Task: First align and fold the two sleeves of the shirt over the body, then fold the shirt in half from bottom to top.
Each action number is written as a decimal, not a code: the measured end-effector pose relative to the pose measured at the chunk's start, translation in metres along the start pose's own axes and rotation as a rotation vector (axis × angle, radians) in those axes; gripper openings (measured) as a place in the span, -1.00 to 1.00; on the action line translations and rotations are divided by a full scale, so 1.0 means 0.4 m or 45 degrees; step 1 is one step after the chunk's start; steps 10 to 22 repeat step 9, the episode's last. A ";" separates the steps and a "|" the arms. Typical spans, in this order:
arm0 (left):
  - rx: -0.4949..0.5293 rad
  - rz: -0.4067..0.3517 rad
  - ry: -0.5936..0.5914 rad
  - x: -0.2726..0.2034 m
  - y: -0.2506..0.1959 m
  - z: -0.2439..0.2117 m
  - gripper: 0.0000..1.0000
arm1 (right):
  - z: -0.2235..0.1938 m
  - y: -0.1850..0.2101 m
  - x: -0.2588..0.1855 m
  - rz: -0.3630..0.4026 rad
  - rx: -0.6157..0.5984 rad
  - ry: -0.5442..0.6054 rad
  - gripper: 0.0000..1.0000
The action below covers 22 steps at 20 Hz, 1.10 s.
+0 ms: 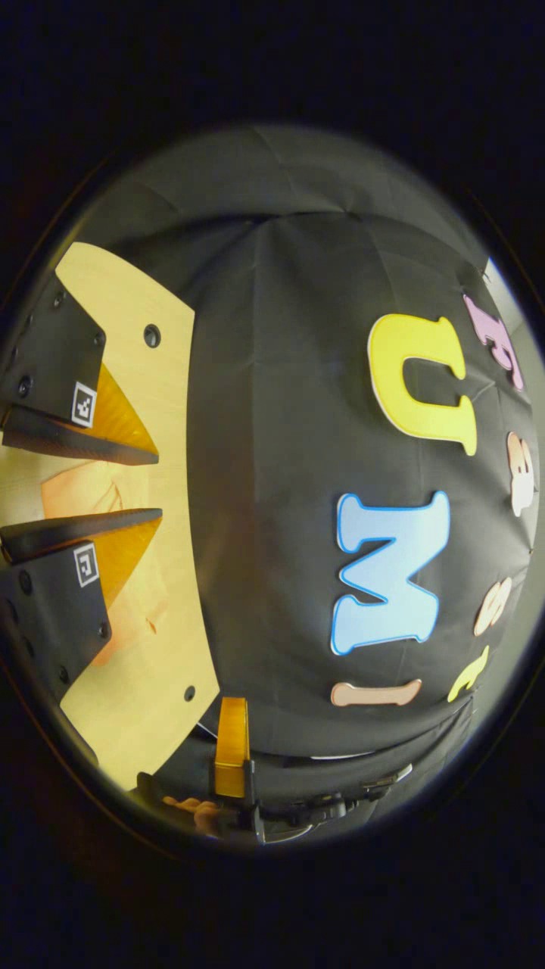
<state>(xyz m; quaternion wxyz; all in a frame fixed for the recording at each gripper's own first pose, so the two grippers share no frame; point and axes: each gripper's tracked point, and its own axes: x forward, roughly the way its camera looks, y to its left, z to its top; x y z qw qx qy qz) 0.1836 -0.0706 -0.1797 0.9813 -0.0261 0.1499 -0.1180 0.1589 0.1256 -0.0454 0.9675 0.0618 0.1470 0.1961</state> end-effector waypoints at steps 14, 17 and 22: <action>-0.008 -0.029 -0.073 -0.277 -0.083 0.067 -0.17 | 0.022 0.113 -0.254 0.057 -0.015 -0.068 -1.00; -0.008 -0.029 -0.073 -0.277 -0.083 0.067 -0.17 | 0.022 0.113 -0.254 0.057 -0.015 -0.068 -1.00; -0.008 -0.029 -0.073 -0.277 -0.083 0.067 -0.17 | 0.022 0.113 -0.254 0.057 -0.015 -0.068 -1.00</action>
